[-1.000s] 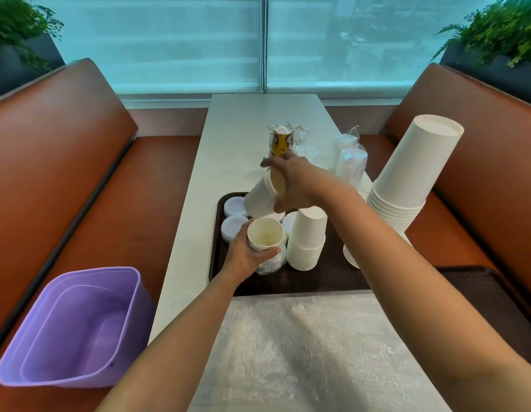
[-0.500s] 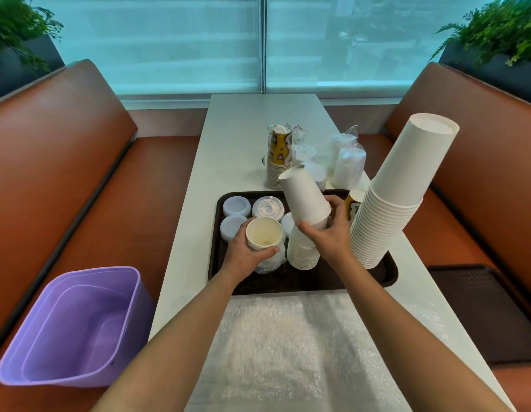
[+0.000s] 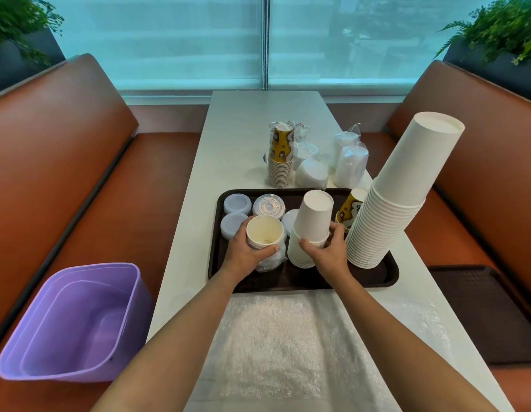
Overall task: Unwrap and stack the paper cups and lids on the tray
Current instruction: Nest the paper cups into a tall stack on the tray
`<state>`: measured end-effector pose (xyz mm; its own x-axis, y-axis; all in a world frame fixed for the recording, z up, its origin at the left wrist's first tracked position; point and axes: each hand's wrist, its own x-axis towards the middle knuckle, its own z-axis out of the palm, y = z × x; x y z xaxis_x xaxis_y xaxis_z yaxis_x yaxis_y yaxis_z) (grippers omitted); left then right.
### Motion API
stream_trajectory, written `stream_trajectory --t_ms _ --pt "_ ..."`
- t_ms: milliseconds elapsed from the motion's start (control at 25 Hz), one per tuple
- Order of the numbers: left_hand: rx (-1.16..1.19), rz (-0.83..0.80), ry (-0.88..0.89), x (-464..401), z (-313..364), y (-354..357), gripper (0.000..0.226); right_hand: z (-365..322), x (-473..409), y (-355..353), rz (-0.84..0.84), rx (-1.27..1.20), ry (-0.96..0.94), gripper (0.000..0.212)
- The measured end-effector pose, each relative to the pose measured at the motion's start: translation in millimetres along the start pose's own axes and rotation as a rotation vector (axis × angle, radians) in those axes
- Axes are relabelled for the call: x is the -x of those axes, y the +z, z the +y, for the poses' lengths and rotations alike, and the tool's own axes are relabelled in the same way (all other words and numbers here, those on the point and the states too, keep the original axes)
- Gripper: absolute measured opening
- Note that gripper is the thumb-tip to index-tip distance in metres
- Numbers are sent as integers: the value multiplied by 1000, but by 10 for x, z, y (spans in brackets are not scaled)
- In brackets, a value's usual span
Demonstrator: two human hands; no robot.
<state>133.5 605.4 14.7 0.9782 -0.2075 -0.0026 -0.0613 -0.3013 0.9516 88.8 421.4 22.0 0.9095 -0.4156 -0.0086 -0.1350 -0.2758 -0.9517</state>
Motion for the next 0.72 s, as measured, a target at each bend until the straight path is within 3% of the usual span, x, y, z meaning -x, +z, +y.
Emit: stream_trajectory --t_ms 80,160,280,360,400,440,520,600,720 --pt "-10 7 -16 -3 -1 -6 80 44 1 -17 -32 4 21 71" --pt "-5 15 -25 -5 -1 3 81 -18 49 -25 108 89 -155 76" --pt "-28 26 -24 46 35 7 82 -233 141 27 386 277 -782 61" --pt "-81 41 0 61 29 14 77 -448 200 129 242 411 -1087 41" --pt "-153 43 41 70 27 9 72 -580 214 215 67 486 -1102 36" --pt "-225 39 77 77 43 -5 61 -708 218 299 -140 579 -997 37" --pt "-222 48 98 111 169 3 25 -835 153 459 -415 867 -629 54" --pt "-6 50 24 120 187 8 24 -865 48 563 -502 1053 -402 73" --pt "83 62 -49 121 168 23 19 -913 -69 626 -577 1043 -311 79"
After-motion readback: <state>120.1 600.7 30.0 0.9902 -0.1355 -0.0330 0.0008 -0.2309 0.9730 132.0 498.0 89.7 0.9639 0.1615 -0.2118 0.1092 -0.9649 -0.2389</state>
